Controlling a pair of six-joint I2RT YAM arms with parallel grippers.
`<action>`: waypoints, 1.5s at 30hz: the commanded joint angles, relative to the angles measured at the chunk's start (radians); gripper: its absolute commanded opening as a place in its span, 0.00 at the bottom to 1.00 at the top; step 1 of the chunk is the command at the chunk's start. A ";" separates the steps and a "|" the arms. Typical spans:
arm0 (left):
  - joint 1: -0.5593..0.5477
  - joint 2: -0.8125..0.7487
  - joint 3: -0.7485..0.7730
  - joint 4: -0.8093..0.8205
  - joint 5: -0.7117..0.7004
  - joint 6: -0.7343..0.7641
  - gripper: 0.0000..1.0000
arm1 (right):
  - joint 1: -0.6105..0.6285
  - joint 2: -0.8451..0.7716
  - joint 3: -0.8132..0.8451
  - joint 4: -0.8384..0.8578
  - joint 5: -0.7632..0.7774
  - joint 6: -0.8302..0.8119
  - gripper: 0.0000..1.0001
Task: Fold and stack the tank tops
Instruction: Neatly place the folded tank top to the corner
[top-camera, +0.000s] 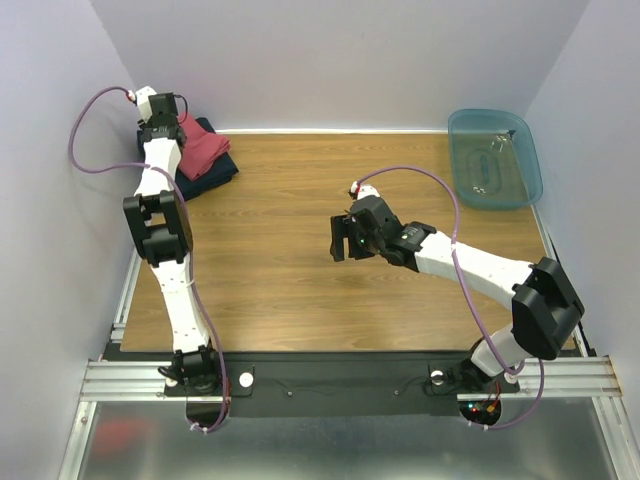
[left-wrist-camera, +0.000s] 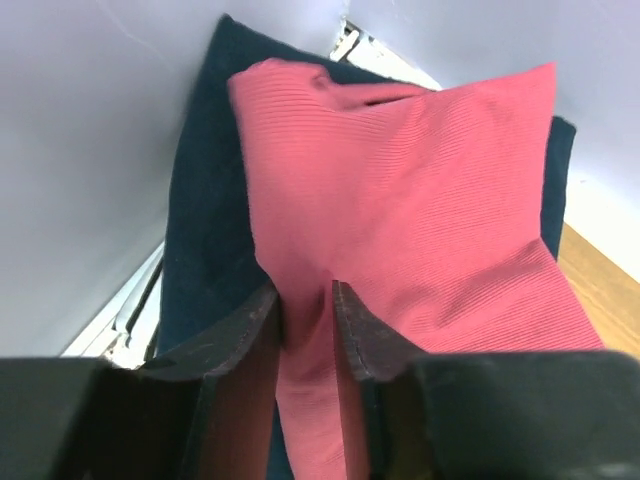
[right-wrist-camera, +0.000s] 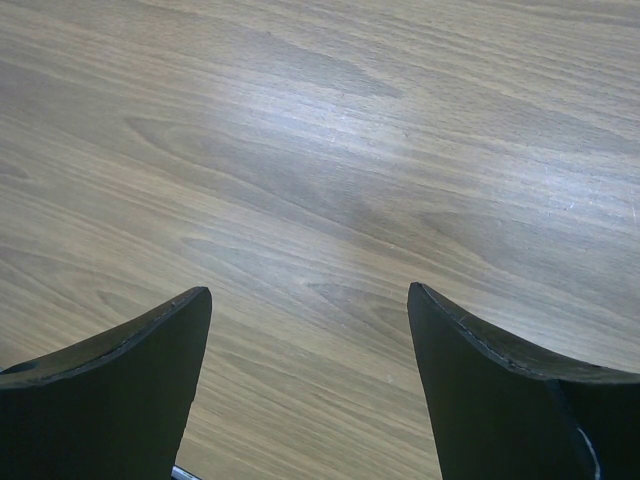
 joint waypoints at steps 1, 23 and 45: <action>-0.005 -0.148 -0.019 0.064 -0.014 0.000 0.48 | -0.005 -0.002 0.036 0.023 0.000 -0.011 0.86; -0.440 -0.721 -0.640 0.154 0.081 -0.131 0.74 | -0.045 -0.085 0.084 0.023 -0.013 0.004 1.00; -1.038 -1.173 -1.199 0.227 0.167 -0.208 0.74 | -0.054 -0.402 -0.186 -0.008 0.169 0.157 1.00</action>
